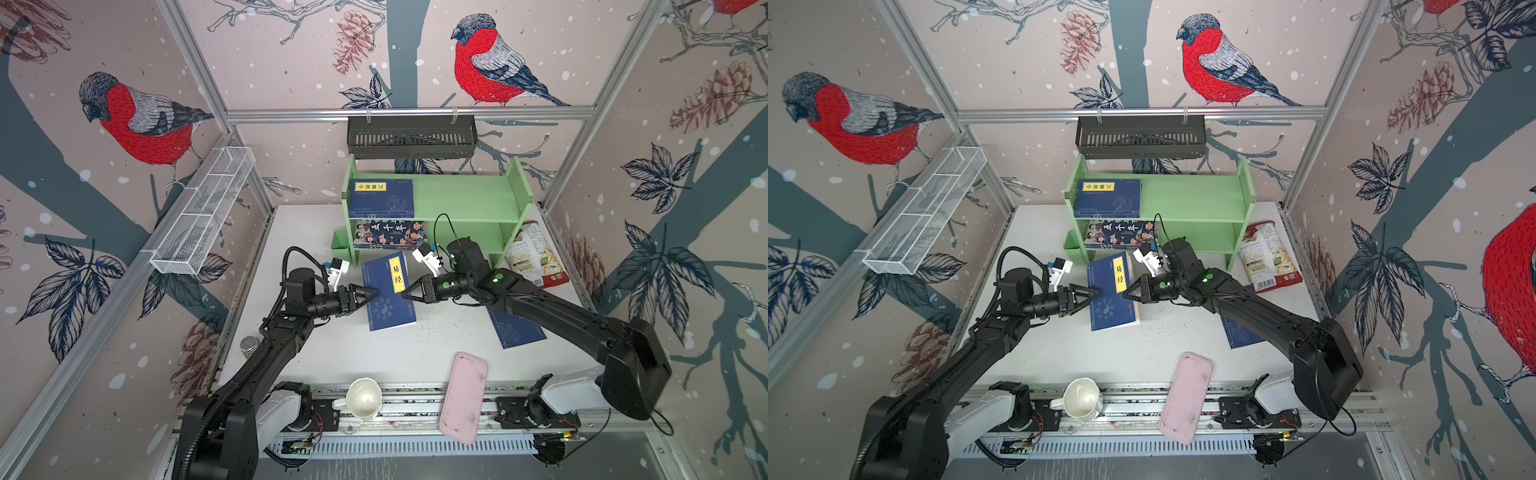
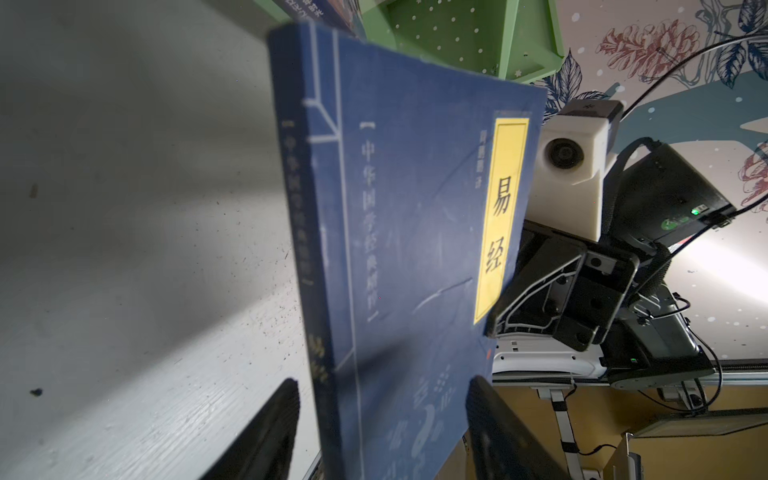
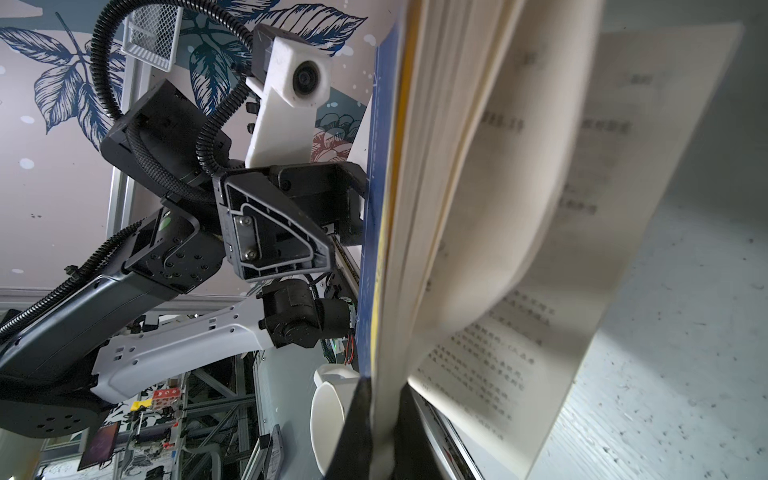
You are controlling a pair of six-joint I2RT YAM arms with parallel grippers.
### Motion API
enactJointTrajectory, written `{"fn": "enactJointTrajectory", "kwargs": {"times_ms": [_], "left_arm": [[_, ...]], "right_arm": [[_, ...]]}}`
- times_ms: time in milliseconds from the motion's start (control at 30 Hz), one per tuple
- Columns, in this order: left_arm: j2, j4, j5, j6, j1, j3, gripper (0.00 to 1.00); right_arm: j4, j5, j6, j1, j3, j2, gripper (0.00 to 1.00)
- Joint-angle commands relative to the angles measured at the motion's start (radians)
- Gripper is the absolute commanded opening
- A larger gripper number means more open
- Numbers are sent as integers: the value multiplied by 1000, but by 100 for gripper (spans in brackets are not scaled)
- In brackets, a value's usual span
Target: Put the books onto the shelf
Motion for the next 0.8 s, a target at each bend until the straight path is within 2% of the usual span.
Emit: {"fn": "enactJointTrajectory", "kwargs": {"times_ms": [0, 133, 200, 267, 367, 467, 533, 767], "left_arm": [[-2, 164, 51, -85, 1, -12, 51], [4, 166, 50, -90, 1, -8, 39], [5, 159, 46, -89, 1, -4, 29], [5, 146, 42, -86, 1, 1, 17], [5, 129, 37, -70, 1, 15, 2], [6, 146, 38, -68, 1, 26, 0], [5, 140, 33, -68, 3, 36, 0], [4, 87, 59, -22, 3, 122, 0]], "right_arm": [[8, -57, -38, -5, 25, 12, 2], [5, -72, -44, -22, 32, 30, 2], [8, -76, -46, -30, 32, 38, 4], [4, -77, -47, -38, 33, 45, 11], [-18, -56, -52, -54, 39, 54, 31], [-24, -20, -39, -84, 37, 53, 44], [-24, 12, -22, -104, 32, 43, 49], [11, 130, 19, -139, 6, -85, 61]]}}
